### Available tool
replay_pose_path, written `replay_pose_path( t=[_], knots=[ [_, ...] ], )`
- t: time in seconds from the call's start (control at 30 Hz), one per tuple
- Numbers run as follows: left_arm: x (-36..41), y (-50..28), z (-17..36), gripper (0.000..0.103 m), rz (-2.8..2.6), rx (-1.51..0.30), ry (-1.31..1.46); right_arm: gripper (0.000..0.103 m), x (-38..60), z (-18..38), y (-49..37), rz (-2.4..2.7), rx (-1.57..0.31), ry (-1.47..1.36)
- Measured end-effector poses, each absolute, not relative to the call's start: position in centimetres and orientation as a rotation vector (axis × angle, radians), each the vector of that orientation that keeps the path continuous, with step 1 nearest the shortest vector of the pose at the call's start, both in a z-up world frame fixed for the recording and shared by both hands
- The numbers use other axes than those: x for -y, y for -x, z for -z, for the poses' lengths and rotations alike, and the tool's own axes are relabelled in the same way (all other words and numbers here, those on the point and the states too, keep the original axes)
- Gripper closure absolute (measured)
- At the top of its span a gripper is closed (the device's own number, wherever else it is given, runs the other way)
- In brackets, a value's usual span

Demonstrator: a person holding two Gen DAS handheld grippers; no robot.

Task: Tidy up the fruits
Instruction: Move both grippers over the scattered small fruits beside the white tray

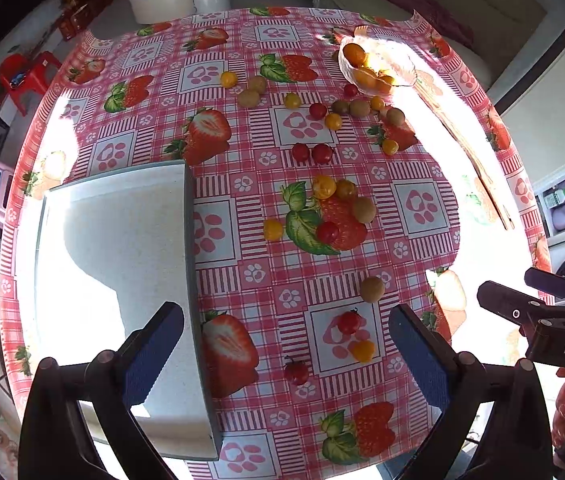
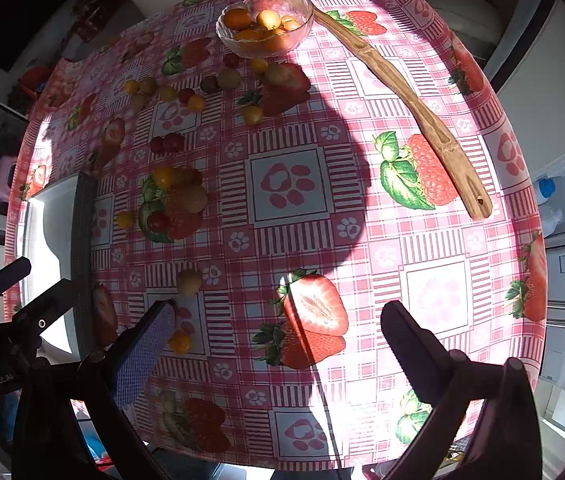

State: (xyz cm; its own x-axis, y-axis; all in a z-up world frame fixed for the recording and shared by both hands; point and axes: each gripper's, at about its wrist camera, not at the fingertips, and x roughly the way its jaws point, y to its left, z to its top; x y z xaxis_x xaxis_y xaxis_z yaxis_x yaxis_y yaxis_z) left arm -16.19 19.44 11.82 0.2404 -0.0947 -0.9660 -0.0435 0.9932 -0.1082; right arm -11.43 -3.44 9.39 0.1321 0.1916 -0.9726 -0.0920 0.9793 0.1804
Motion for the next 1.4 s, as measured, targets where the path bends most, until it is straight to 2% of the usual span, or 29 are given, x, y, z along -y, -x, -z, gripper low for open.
replay_pose_path(
  t=[0.23, 0.5, 1.4],
  knots=[
    [-19.8, 17.2, -13.9, 0.000, 0.033, -1.346, -0.053, 0.000, 2.6, -11.9, 12.2, -0.201, -1.456, -0.084],
    [-20.6, 16.9, -16.0, 0.000, 0.021, -1.310, -0.057, 0.000, 2.2, -12.9, 12.8, -0.196, -1.484, -0.005],
    [-21.1, 16.9, -17.0, 0.000, -0.051, -1.279, -0.016, 0.000, 1.7, -14.3, 12.0, -0.207, -1.471, 0.070]
  ],
)
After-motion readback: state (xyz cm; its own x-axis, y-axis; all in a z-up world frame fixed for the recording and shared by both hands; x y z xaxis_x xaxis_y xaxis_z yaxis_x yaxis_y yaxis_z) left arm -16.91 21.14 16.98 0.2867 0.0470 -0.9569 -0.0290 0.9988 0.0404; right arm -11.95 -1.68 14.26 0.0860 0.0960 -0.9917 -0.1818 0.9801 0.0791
